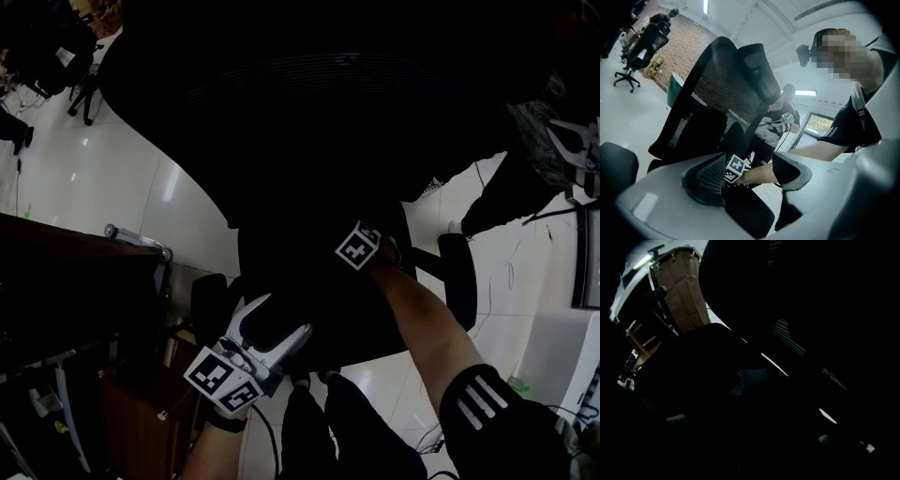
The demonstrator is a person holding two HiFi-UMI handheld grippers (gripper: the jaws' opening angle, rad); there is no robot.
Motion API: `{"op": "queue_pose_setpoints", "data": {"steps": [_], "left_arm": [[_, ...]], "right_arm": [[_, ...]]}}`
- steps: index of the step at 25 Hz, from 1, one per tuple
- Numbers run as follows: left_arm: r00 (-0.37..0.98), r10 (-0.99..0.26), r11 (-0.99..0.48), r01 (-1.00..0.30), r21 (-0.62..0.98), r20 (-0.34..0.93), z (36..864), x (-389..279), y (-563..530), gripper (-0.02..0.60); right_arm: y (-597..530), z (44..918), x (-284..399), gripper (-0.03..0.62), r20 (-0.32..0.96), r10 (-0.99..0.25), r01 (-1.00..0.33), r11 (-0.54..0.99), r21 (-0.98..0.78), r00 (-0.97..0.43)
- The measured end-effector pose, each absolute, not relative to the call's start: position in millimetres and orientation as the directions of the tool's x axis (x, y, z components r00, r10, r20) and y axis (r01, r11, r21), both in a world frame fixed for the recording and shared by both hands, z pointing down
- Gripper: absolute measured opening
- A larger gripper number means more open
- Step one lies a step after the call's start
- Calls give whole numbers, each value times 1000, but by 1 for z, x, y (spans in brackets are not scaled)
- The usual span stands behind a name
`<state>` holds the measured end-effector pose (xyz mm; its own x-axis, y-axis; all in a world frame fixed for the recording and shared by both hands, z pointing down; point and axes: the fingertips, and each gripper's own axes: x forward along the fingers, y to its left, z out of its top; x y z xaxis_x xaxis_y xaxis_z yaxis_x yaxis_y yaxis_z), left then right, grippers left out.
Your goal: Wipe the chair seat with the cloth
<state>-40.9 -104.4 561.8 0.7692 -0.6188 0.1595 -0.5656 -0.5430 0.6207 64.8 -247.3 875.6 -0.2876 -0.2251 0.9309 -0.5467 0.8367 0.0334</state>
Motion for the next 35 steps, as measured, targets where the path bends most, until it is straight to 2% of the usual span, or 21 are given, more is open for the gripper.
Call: {"op": "queue_pose_setpoints", "data": {"steps": [5,10,14,18,21,25,30,35], "left_arm": [[797,-583,-572,-542,615,161,562,-25,-105,334],[793,-580,-560,-554,617,186,568,-28,-101,334],[781,-594,-548,-569,613,194,568,-40,-98,334],[764,-610,-532,-590,607,209,567,-54,-90,334],[753,-623,-519,-602,607,214,570,-61,-87,334],[745,-629,-512,-610,604,220,576,-68,-81,334],[736,-636,-496,-619,609,231,585,-76,-74,334],[749,-626,-501,-601,623,218,580,-62,-72,334]], "right_arm": [[-267,864,149,29,945,-280,-617,778,119,-171],[-271,858,182,31,949,-304,-651,737,179,-83],[-252,842,128,31,922,-266,-672,740,8,-282],[-209,830,2,31,837,-155,-566,798,-207,-525],[-180,835,-81,31,810,-94,-447,867,-219,-579],[-149,837,-150,31,799,-26,-332,917,-221,-601],[-144,846,-161,31,800,-36,-327,923,-204,-599],[-151,867,-82,29,867,-69,-373,917,-139,-493]]}}
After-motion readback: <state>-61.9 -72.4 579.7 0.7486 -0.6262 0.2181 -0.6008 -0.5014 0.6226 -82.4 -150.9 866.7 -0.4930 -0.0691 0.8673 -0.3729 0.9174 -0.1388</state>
